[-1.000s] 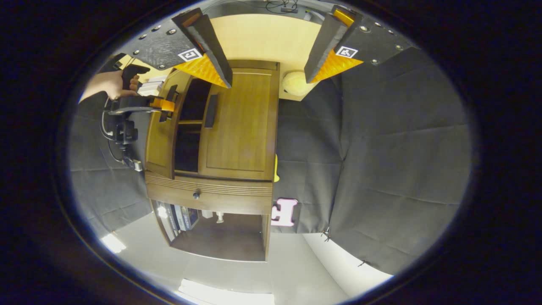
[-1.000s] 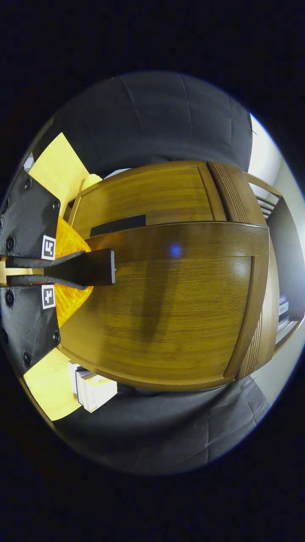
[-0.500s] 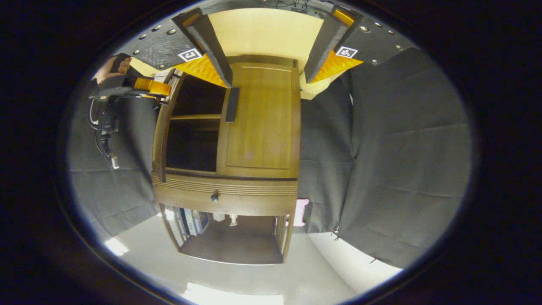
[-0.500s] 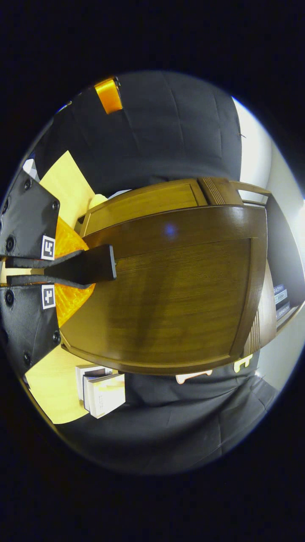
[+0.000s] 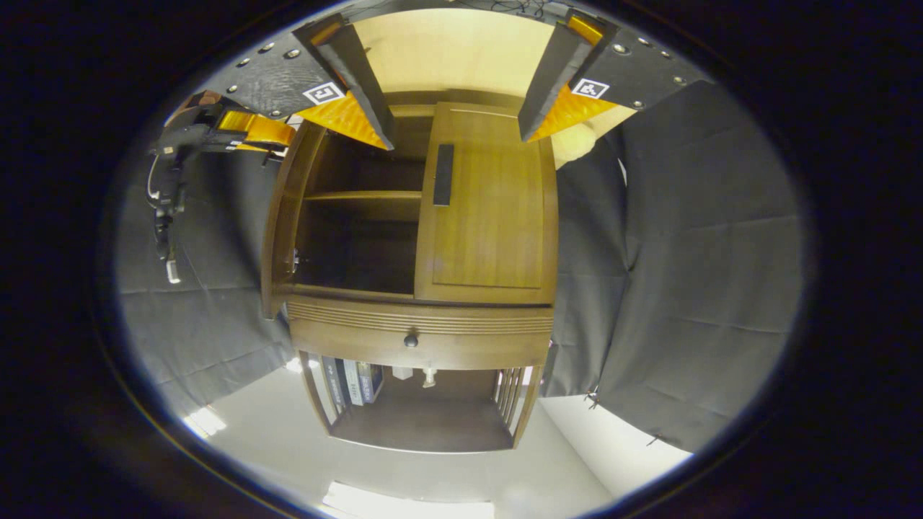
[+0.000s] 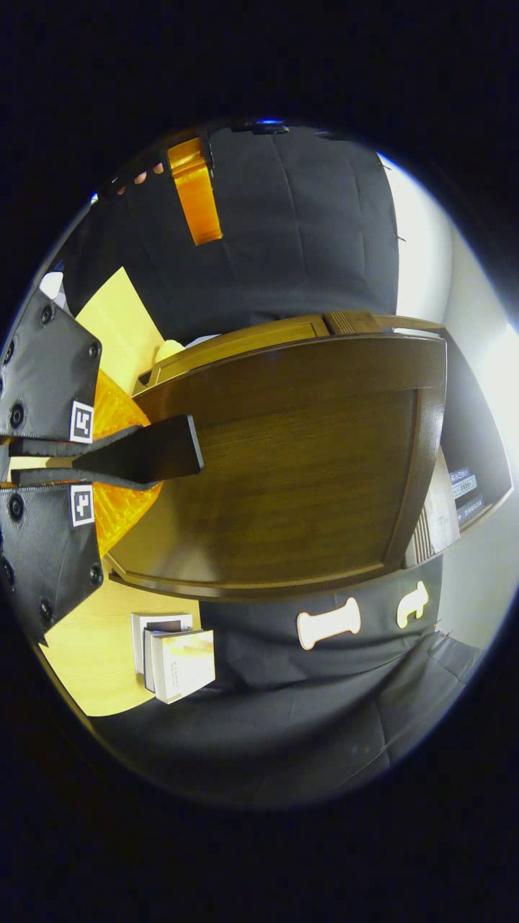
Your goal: Open the right door of the double-door shoe cabinet with the right hand, and open the left door with the left hand.
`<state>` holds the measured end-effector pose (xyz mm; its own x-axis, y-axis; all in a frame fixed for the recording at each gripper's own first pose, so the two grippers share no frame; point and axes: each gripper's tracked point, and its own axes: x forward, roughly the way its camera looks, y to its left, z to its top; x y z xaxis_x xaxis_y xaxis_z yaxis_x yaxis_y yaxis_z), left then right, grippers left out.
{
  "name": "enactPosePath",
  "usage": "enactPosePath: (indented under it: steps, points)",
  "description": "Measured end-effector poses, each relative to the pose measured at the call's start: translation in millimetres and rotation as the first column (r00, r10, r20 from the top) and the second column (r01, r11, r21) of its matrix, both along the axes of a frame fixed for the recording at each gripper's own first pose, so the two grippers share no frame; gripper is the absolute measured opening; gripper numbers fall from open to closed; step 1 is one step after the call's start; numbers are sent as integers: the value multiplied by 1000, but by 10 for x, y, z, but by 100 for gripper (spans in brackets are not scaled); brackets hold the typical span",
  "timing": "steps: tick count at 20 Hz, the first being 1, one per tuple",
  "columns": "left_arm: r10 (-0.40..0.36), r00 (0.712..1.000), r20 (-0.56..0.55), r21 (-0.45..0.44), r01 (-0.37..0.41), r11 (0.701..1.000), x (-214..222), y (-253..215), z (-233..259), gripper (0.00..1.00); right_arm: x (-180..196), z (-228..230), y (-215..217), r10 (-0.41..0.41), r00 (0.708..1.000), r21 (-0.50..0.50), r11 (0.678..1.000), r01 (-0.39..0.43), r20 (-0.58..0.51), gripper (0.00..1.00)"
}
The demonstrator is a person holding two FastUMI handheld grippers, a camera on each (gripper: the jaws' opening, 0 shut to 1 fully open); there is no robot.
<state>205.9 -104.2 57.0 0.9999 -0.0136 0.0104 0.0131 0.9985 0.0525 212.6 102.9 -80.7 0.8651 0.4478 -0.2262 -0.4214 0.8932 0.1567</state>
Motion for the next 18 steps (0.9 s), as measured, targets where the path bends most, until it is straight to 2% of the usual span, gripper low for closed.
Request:
enactPosePath:
  steps: [4, 6, 9, 12, 14, 18]
  points:
    - [25, 999, 36, -9, -24, 1000, 186, -166, 7, 100, 17, 44, -95, 5, 999, 34, 999, -6, 34, 7]
    - [38, 999, 33, 6, -38, 999, 148, -275, -43, 100, 24, 60, -132, -4, 999, 59, 998, 2, 40, 5]
    - [5, 999, 36, 17, -5, 1000, 56, -450, -118, 100, 24, 59, -209, -18, 999, 64, 998, 15, 37, 7]
    - [7, 999, 34, 43, -9, 999, 29, -553, -192, 100, 39, 66, -284, -46, 998, 81, 996, 42, 42, 5]
    - [-3, 1000, 27, 40, 2, 999, 48, -593, -206, 100, 53, 74, -324, -72, 997, 100, 993, 68, 34, 7]
    - [1, 1000, 13, 96, -2, 995, -57, -665, -277, 100, 89, 72, -477, -116, 992, 72, 991, 112, 45, 7]
